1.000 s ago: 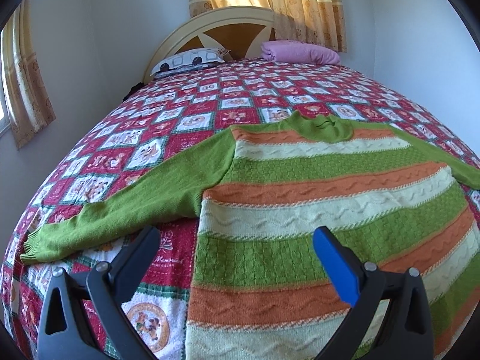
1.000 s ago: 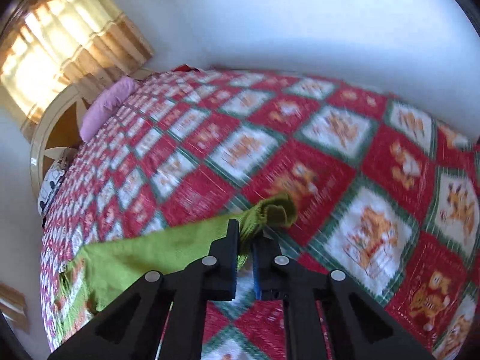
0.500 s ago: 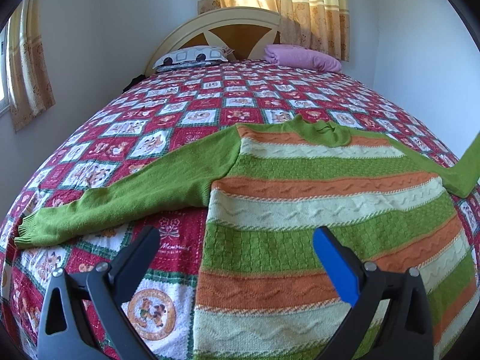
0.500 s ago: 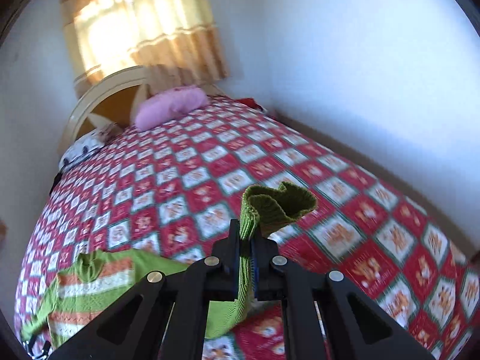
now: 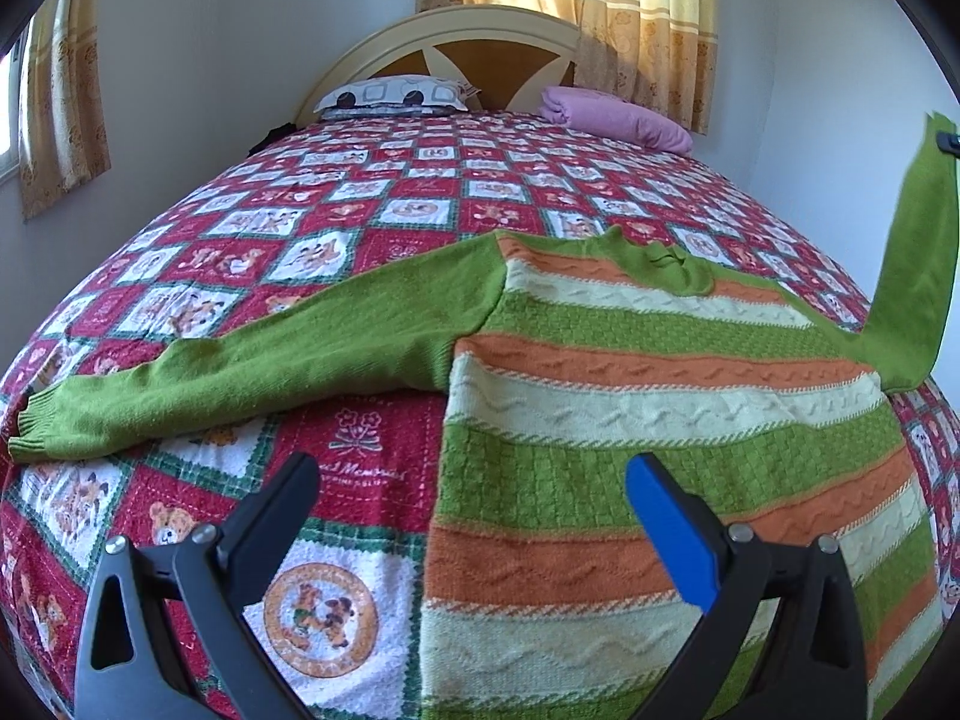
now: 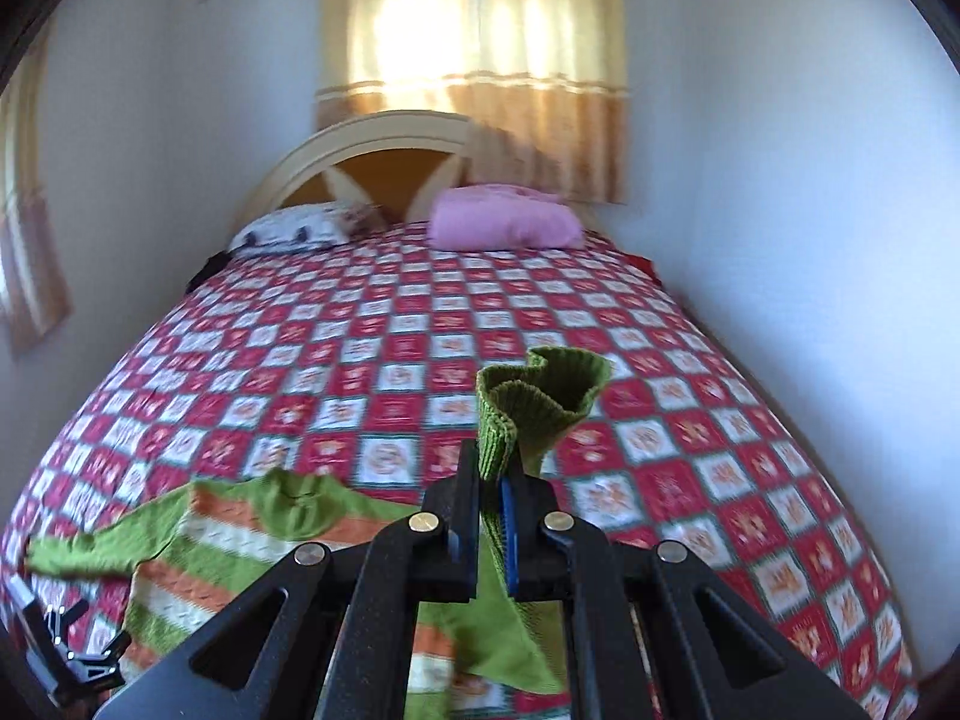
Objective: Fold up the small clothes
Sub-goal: 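Lay the held sleeve across the sweater body with the right gripper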
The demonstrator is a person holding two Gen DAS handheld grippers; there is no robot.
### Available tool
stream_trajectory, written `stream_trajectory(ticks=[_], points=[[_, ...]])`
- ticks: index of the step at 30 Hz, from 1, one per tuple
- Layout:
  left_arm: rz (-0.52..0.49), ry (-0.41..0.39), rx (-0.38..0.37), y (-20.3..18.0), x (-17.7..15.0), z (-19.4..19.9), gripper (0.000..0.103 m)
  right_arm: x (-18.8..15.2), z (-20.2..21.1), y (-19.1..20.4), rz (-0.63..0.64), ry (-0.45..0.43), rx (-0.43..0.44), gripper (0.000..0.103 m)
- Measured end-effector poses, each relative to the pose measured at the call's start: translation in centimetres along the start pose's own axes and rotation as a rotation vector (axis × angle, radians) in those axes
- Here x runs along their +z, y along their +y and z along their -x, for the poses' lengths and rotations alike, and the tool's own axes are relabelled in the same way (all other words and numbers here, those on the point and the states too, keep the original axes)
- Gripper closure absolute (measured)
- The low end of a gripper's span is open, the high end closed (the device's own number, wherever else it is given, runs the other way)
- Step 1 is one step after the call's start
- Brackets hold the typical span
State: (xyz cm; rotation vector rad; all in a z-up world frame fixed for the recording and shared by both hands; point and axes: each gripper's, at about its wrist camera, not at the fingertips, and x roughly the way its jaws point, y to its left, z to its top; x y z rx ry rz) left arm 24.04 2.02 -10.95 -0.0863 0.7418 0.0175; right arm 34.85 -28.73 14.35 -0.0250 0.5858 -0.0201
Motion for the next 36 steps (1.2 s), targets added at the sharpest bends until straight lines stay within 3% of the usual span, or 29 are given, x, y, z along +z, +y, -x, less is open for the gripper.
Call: stream_trajectory(ticks=[8, 14, 15, 16, 18, 21, 24, 26, 29, 32, 36], points=[[0.014, 0.007, 0.025, 1.5, -0.1, 0.1, 0.000, -2.7, -4.3, 12.5, 0.163, 0.047, 0.165, 0.098], [0.009, 0.030, 0.065, 2.7, 0.0, -0.4, 0.000, -10.4, -11.6, 20.9, 0.167, 0.171, 0.310, 0.097], [0.004, 0.039, 0.064, 2.8, 0.0, -0.5, 0.000, -12.4, -13.1, 22.1, 0.168, 0.235, 0.355, 0.090], [0.000, 0.049, 0.058, 3.0, 0.0, -0.6, 0.000, -13.7, -13.7, 22.6, 0.168, 0.274, 0.381, 0.073], [-0.016, 0.054, 0.057, 3.0, 0.3, -0.7, 0.000, -15.7, -13.4, 22.4, 0.170, 0.305, 0.411, 0.057], [-0.037, 0.059, 0.035, 2.4, 1.4, -0.9, 0.000, -17.7, -11.5, 20.2, 0.206, 0.330, 0.420, 0.056], [-0.063, 0.058, -0.012, 0.9, 2.9, -1.4, 0.000, -19.0, -8.9, 16.1, 0.252, 0.325, 0.336, 0.048], [-0.075, 0.059, -0.046, -0.7, 4.2, -1.9, 0.001, -19.5, -8.0, 14.0, 0.267, 0.324, 0.287, 0.046], [-0.086, 0.063, -0.090, -3.2, 5.8, -3.1, 0.011, -20.6, -6.7, 11.2, 0.264, 0.331, 0.231, 0.045], [-0.103, 0.088, -0.131, -6.0, 6.6, -4.7, 0.013, -22.2, -6.1, 10.3, 0.250, 0.343, 0.236, 0.044], [-0.160, 0.124, -0.111, -9.5, 6.7, -8.2, 0.025, -24.4, -5.3, 11.0, 0.296, 0.326, 0.253, 0.044]])
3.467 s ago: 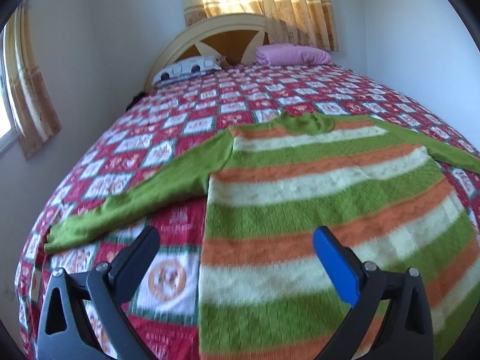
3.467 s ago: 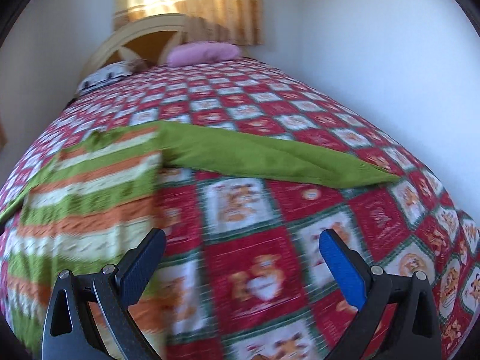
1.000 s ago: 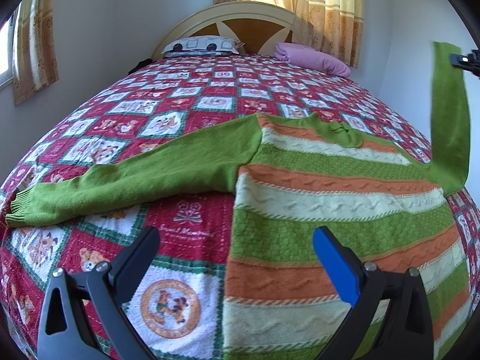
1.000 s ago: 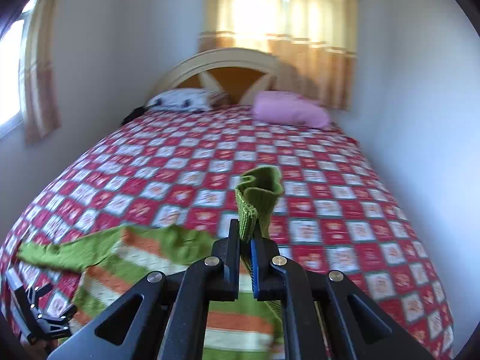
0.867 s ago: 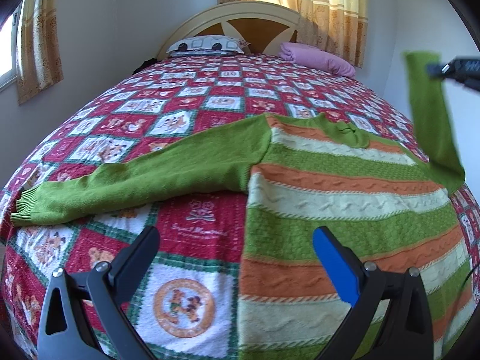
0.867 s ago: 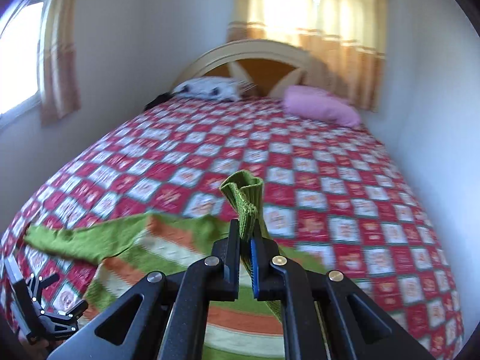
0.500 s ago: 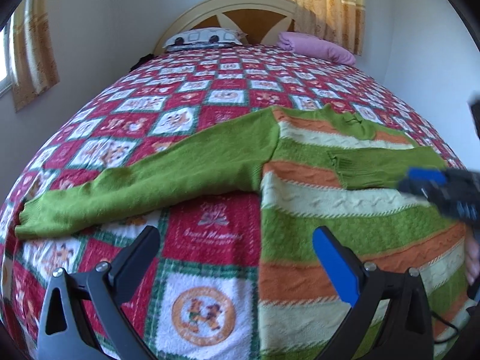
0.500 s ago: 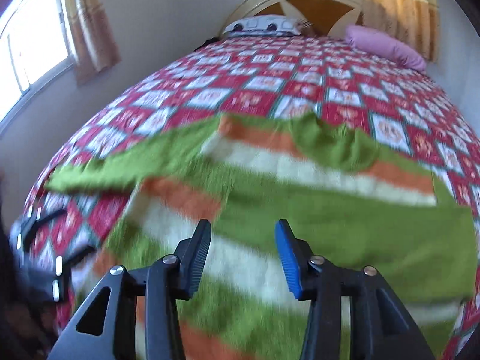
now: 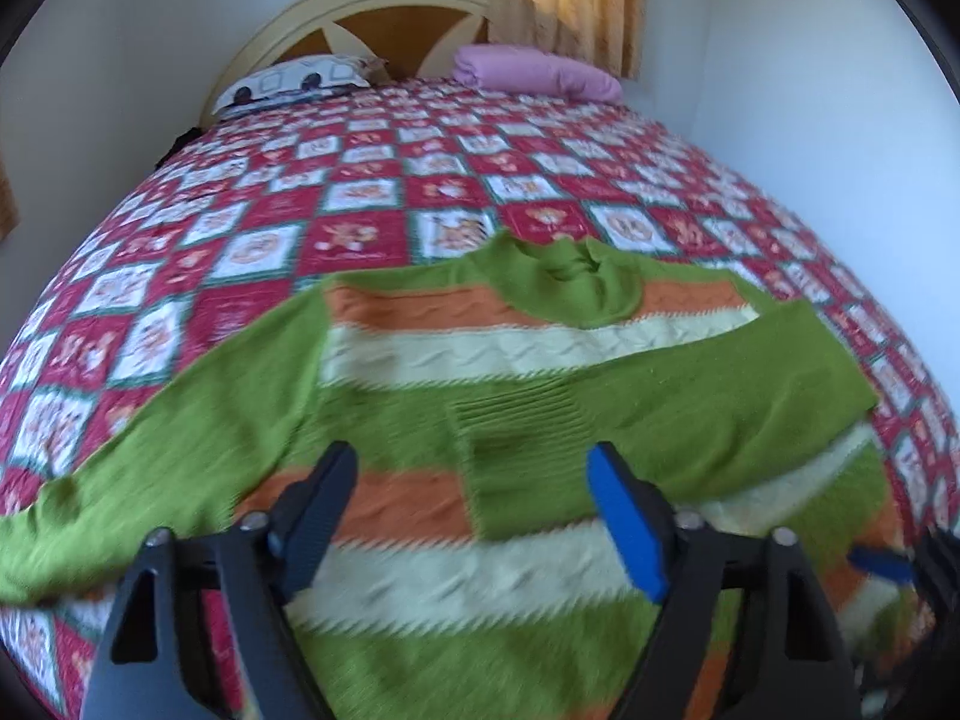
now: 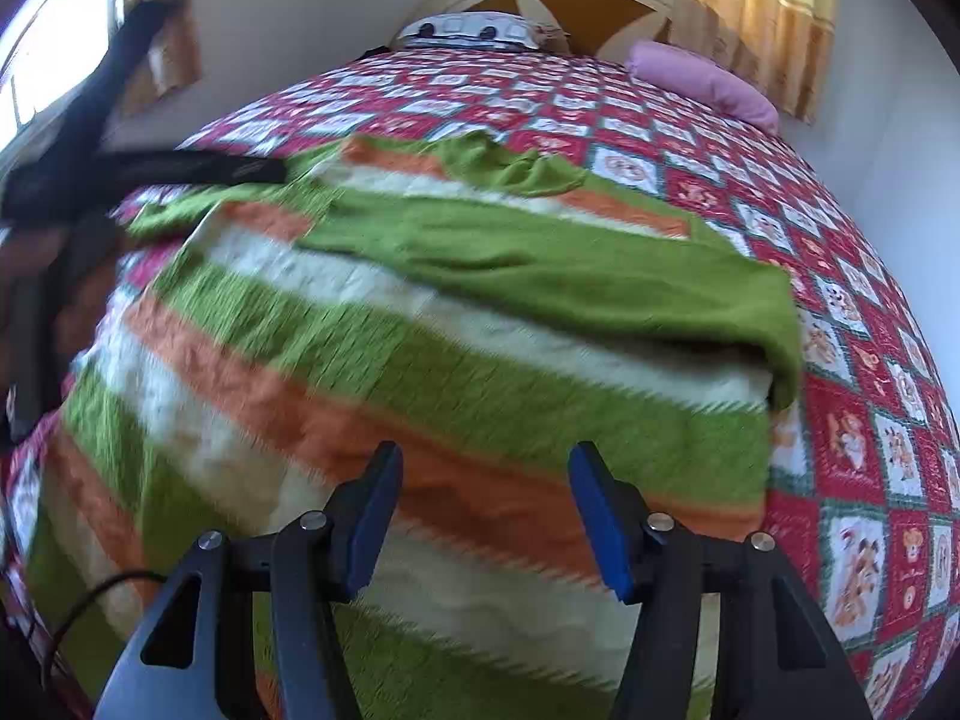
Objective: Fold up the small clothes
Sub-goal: 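Lay the held sleeve across the sweater body with the right gripper, then move the left gripper to the other green sleeve cuff and grasp it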
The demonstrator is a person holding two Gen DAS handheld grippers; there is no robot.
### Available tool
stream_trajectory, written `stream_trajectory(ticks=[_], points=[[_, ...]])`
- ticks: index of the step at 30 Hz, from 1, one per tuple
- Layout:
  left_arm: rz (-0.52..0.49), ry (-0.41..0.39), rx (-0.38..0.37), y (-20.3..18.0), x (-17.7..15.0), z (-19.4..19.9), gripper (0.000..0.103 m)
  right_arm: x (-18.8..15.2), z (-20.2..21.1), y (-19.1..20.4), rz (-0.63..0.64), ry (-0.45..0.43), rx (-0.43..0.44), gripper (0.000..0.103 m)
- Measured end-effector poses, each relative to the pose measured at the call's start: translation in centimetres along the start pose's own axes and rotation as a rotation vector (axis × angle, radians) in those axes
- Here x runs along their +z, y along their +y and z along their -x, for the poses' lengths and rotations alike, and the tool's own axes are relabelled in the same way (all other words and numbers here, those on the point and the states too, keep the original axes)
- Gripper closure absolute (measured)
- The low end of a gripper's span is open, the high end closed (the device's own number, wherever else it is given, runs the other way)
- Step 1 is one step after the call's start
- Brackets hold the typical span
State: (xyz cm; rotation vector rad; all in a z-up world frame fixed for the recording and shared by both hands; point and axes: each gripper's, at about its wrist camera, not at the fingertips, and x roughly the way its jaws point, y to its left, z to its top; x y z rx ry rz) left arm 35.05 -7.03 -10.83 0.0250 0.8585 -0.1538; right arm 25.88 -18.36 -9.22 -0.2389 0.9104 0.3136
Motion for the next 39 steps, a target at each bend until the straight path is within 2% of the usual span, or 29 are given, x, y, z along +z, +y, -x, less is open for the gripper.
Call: stream_trajectory(ticks=[1, 2, 3, 4, 5, 6, 7, 9, 13, 18, 21, 25, 28, 31, 34, 37, 39], points=[[-0.005, 0.017, 0.020, -0.4, 0.1, -1.1, 0.028, -0.4, -0.1, 0.6, 0.020, -0.004, -0.003, 0.044], [0.001, 0.036, 0.028, -0.6, 0.1, -2.0, 0.040, -0.8, -0.1, 1.0, 0.039, -0.011, -0.011, 0.044], [0.007, 0.058, 0.018, -0.6, 0.1, -2.8, 0.062, -1.1, 0.0, 1.5, 0.058, -0.033, -0.024, 0.044], [0.021, 0.089, 0.002, -0.5, 0.1, -3.7, 0.075, -1.3, 0.1, 1.7, 0.068, -0.044, -0.029, 0.041], [0.042, 0.095, -0.017, -0.3, -0.1, -4.1, 0.083, -1.5, 0.2, 2.0, 0.080, -0.054, -0.032, 0.040], [0.050, 0.069, -0.032, -0.3, -0.1, -3.9, 0.095, -1.7, 0.2, 2.1, 0.090, -0.065, -0.037, 0.039], [0.037, 0.063, -0.061, -0.5, -0.2, -3.6, 0.095, -1.9, 0.2, 2.2, 0.093, -0.077, -0.044, 0.037], [0.008, 0.039, -0.071, -0.7, -0.4, -2.5, 0.096, -2.2, 0.2, 2.0, 0.087, -0.101, -0.056, 0.032], [0.007, -0.031, -0.084, 0.2, 0.1, 0.7, 0.096, -2.2, -0.1, 1.0, 0.031, -0.099, -0.022, 0.025], [0.054, -0.079, -0.049, 2.3, 0.7, 2.3, 0.096, -2.2, -0.3, 0.9, 0.019, -0.099, -0.017, 0.024], [0.049, -0.050, -0.018, 3.0, 0.3, 0.8, 0.096, -2.3, -0.4, 1.0, 0.015, -0.098, -0.018, 0.022], [0.065, 0.026, 0.032, 3.5, -1.2, -1.6, 0.096, -2.2, -0.4, 0.9, 0.013, -0.086, -0.020, 0.021], [0.084, 0.017, 0.041, 4.3, -1.9, -1.4, 0.096, -1.7, 0.2, 0.7, 0.030, -0.034, -0.006, 0.021], [0.075, 0.002, 0.036, 4.5, -2.1, -1.1, 0.096, -0.5, 2.4, -1.6, -0.033, -0.059, 0.018, 0.021], [0.066, 0.009, 0.041, 4.1, -2.4, -1.6, 0.096, 1.8, 3.4, -4.8, -0.103, -0.098, 0.002, 0.020], [0.082, 0.012, 0.043, 4.3, -2.5, -1.9, 0.094, 4.7, 1.9, -8.0, -0.188, -0.125, 0.012, 0.020], [0.103, 0.005, 0.049, 4.6, -2.6, -1.7, 0.085, 5.8, -0.8, -9.5, -0.219, -0.098, 0.019, 0.020]])
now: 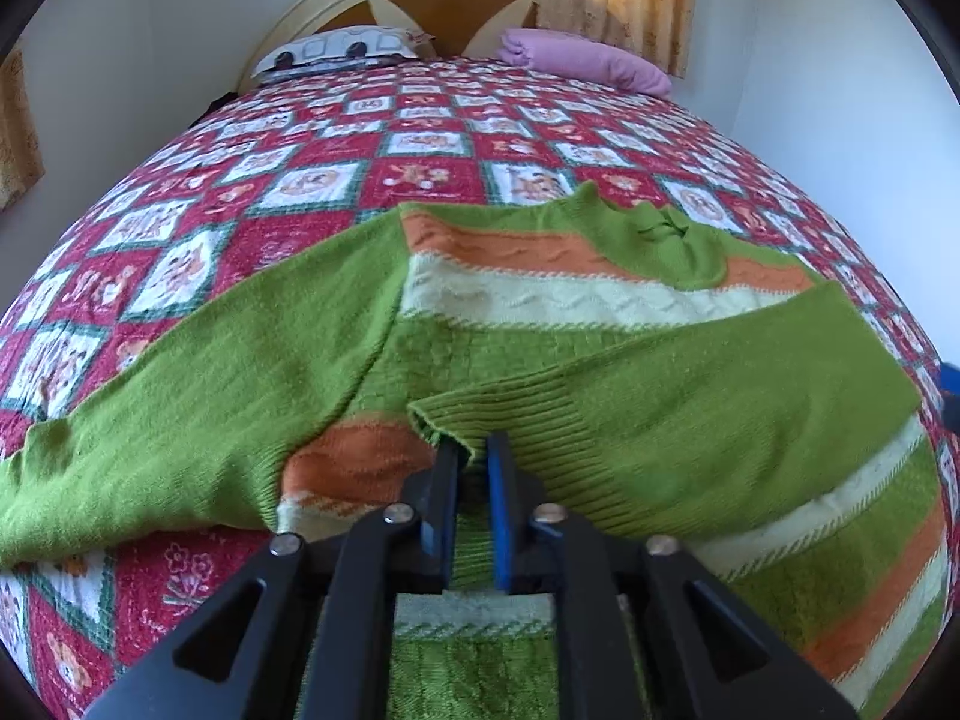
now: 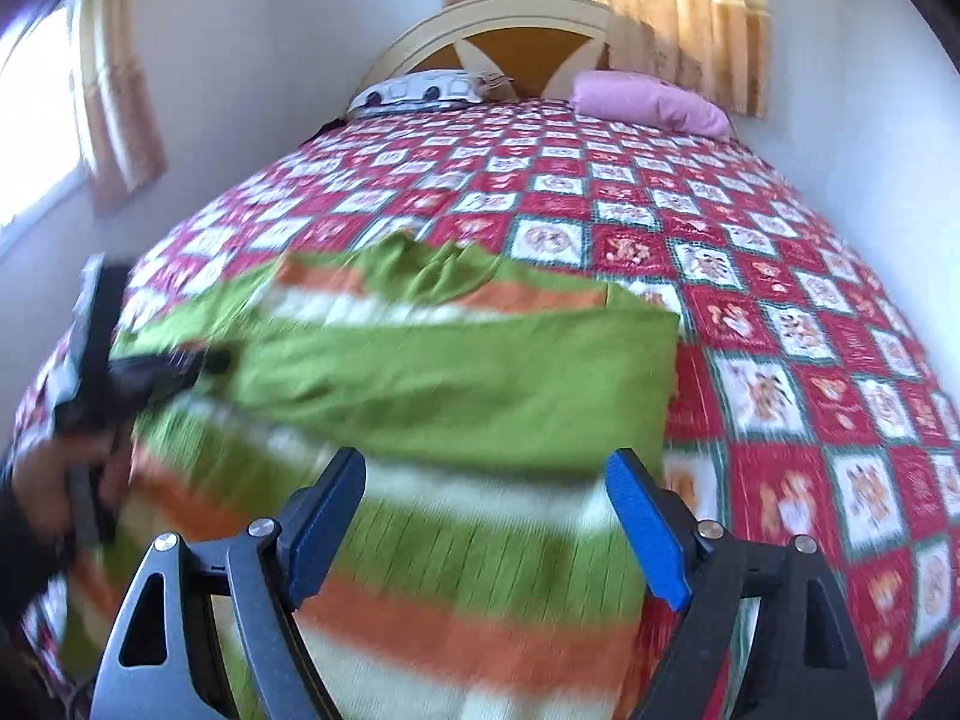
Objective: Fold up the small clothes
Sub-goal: 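Move the left gripper to the other green sleeve cuff and grasp it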
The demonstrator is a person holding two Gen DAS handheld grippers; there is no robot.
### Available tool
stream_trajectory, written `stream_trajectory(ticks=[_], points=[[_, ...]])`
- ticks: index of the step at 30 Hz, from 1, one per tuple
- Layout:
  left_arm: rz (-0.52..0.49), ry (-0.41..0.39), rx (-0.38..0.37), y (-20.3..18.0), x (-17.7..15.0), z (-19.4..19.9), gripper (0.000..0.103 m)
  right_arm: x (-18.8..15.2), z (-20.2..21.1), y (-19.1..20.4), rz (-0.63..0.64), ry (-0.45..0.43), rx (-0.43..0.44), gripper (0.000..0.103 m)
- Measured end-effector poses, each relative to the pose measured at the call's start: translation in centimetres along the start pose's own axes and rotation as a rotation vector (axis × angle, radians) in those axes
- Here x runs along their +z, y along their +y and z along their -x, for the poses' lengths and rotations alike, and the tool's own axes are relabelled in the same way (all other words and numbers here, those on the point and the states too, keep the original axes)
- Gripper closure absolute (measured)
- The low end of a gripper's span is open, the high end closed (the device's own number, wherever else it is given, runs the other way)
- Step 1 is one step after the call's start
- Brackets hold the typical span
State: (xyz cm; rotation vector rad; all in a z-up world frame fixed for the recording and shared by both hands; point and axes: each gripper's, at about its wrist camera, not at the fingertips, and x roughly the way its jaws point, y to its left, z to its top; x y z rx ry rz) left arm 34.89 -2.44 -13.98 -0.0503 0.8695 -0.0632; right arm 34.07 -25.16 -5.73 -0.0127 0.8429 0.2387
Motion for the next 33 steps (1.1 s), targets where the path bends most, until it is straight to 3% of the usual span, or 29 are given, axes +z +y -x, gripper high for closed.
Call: stream_trajectory(ticks=[4, 7, 9, 11, 14, 18, 20, 22, 27, 31, 33], points=[[0.014, -0.007, -0.016, 0.7, -0.3, 0.9, 0.083, -0.7, -5.6, -2.0, -0.048, 0.189, -0.035, 0.020], [-0.010, -0.046, -0.009, 1.3, -0.7, 2.8, 0.066, -0.7, -3.8, -0.1, 0.017, 0.157, -0.088, 0.020], [-0.010, -0.069, -0.001, 2.0, -0.8, 4.0, 0.043, 0.1, -2.4, 1.1, 0.012, 0.123, -0.043, 0.020], [-0.004, -0.096, 0.014, 3.3, -1.1, 5.6, 0.040, 1.4, -1.7, 2.7, 0.025, 0.089, -0.012, 0.020], [0.015, -0.117, 0.050, 5.7, -1.8, 7.7, 0.026, 2.5, -2.8, 4.5, 0.045, 0.074, -0.002, 0.020], [0.035, -0.125, 0.164, 10.3, -3.5, 10.2, 0.025, 2.0, -7.1, 6.4, 0.045, 0.142, 0.026, 0.020], [0.061, -0.117, 0.241, 13.4, -4.7, 11.3, 0.025, 0.9, -9.0, 7.2, 0.076, 0.170, -0.007, 0.019], [0.095, -0.102, 0.299, 16.2, -6.0, 12.0, 0.025, 0.1, -8.9, 8.3, 0.106, 0.113, -0.042, 0.015], [0.222, -0.037, 0.439, 23.7, -8.8, 12.9, 0.025, 0.5, -7.9, 9.8, 0.159, 0.116, -0.034, 0.015], [0.343, -0.012, 0.476, 27.1, -10.5, 13.4, 0.025, 1.7, -6.0, 11.9, 0.193, 0.025, 0.005, 0.015], [0.362, -0.012, 0.496, 27.5, -10.7, 13.3, 0.024, 1.8, -7.1, 13.6, 0.231, 0.065, 0.054, 0.015]])
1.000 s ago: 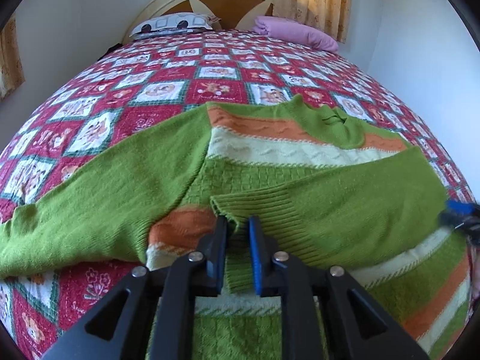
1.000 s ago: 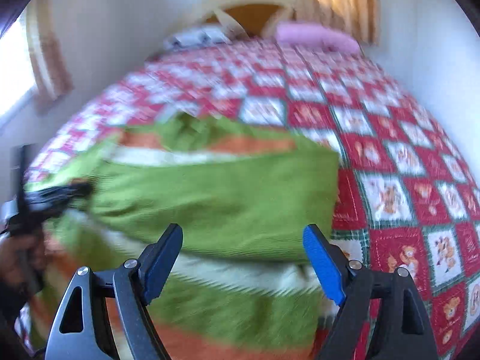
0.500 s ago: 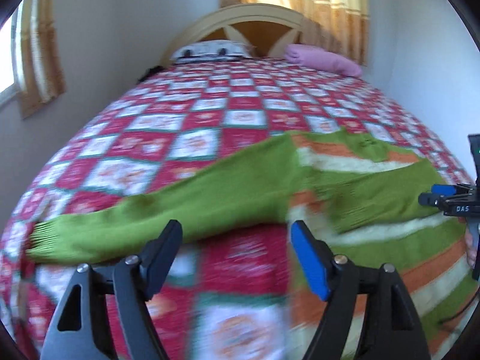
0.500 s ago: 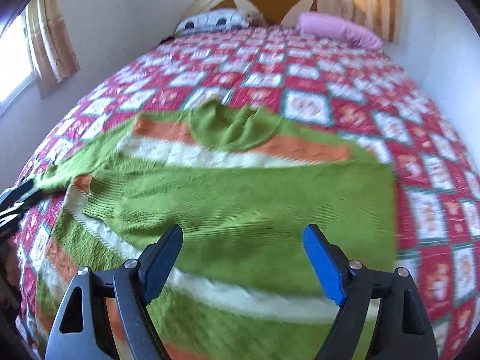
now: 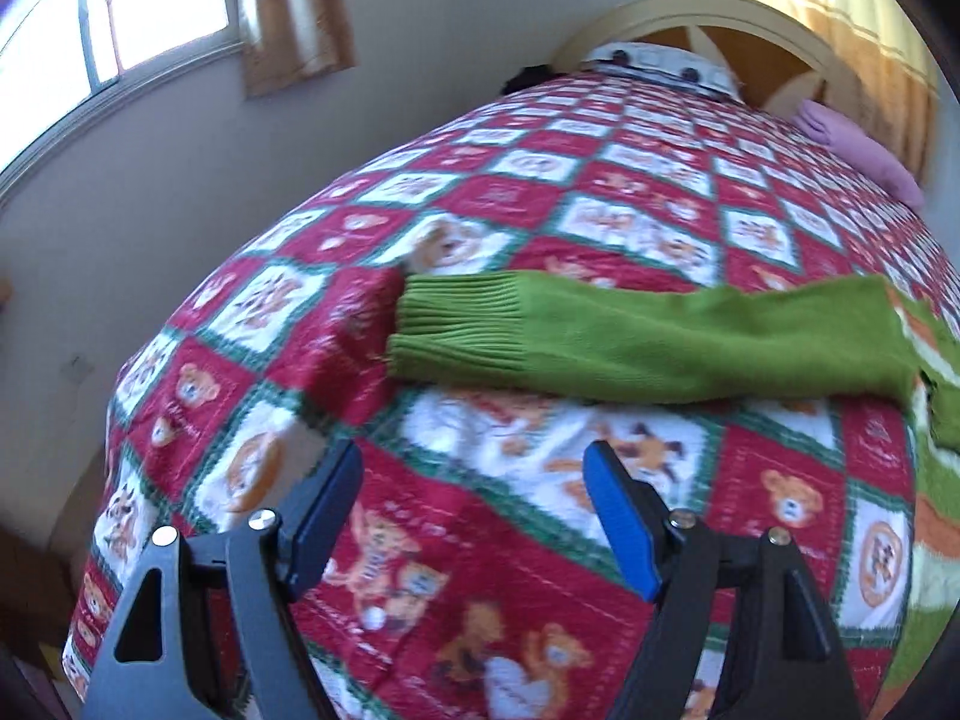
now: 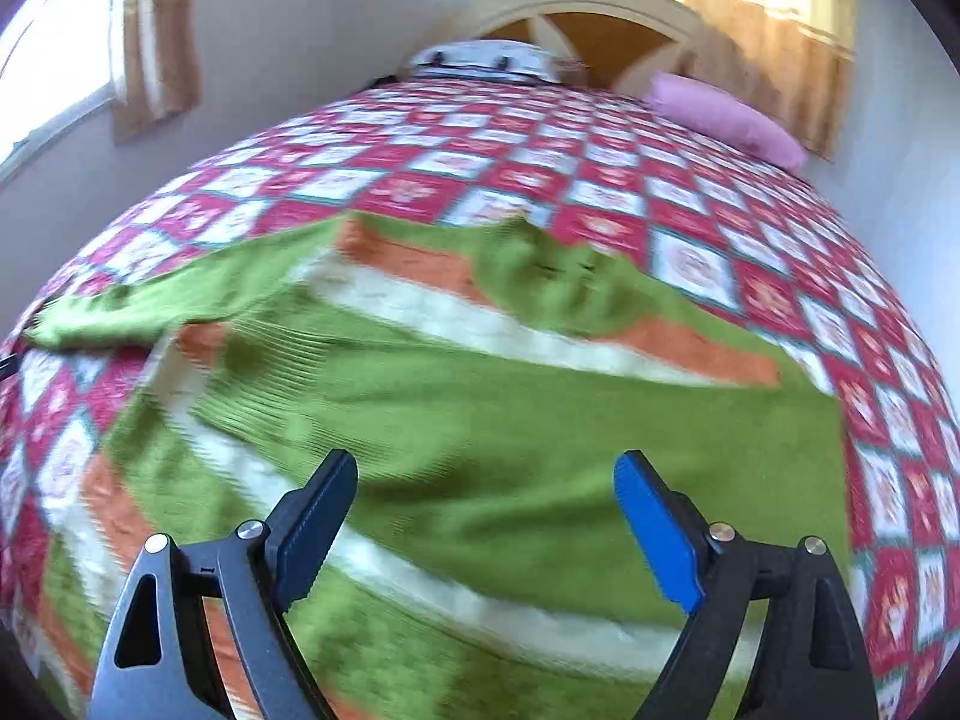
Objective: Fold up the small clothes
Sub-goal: 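Move the left gripper to the other green sleeve cuff and grasp it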
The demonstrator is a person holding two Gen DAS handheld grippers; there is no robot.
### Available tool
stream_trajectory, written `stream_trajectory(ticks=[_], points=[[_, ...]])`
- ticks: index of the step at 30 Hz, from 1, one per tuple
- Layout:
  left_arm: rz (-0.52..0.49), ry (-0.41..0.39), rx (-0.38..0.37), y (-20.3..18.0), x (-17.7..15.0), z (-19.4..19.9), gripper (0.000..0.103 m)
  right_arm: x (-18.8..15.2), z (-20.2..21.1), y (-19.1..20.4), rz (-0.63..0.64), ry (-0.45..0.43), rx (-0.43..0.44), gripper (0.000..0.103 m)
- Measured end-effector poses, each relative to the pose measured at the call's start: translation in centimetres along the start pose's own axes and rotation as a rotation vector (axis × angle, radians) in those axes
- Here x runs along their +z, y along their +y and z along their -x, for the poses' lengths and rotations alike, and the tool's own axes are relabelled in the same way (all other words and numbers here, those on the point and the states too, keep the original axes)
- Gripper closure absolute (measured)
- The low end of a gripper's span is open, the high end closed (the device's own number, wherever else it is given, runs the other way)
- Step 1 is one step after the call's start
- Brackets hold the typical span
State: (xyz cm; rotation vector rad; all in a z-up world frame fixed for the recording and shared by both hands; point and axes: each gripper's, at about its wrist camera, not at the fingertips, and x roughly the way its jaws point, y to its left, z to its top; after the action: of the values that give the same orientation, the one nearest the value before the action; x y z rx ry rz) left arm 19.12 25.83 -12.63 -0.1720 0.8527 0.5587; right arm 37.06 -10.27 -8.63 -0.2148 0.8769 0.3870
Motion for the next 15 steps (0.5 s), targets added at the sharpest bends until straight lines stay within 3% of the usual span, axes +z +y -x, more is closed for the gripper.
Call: stream_trajectory(ticks=[2, 3, 5, 8, 15], points=[[0.020, 0.008, 0.006, 0.3, 0.1, -0.4, 0.024, -0.2, -2.9, 1.6, 0.014, 0.117, 0.104, 0.015], [0.032, 0.016, -0.002, 0.5, 0.2, -0.6, 0.024, -0.3, -3.5, 2.4, 0.038, 0.122, 0.105, 0.014], [0.060, 0.018, -0.018, 1.2, 0.3, -0.8, 0.024, -0.6, -3.4, 4.4, 0.122, 0.069, 0.046, 0.014], [0.071, 0.012, -0.016, 1.4, 0.6, -1.1, 0.024, -0.7, -3.3, 4.8, 0.085, 0.065, 0.123, 0.014], [0.133, -0.002, -0.014, 2.5, 1.8, -1.7, 0.021, -1.1, -3.5, 5.5, 0.111, 0.053, 0.110, 0.013]])
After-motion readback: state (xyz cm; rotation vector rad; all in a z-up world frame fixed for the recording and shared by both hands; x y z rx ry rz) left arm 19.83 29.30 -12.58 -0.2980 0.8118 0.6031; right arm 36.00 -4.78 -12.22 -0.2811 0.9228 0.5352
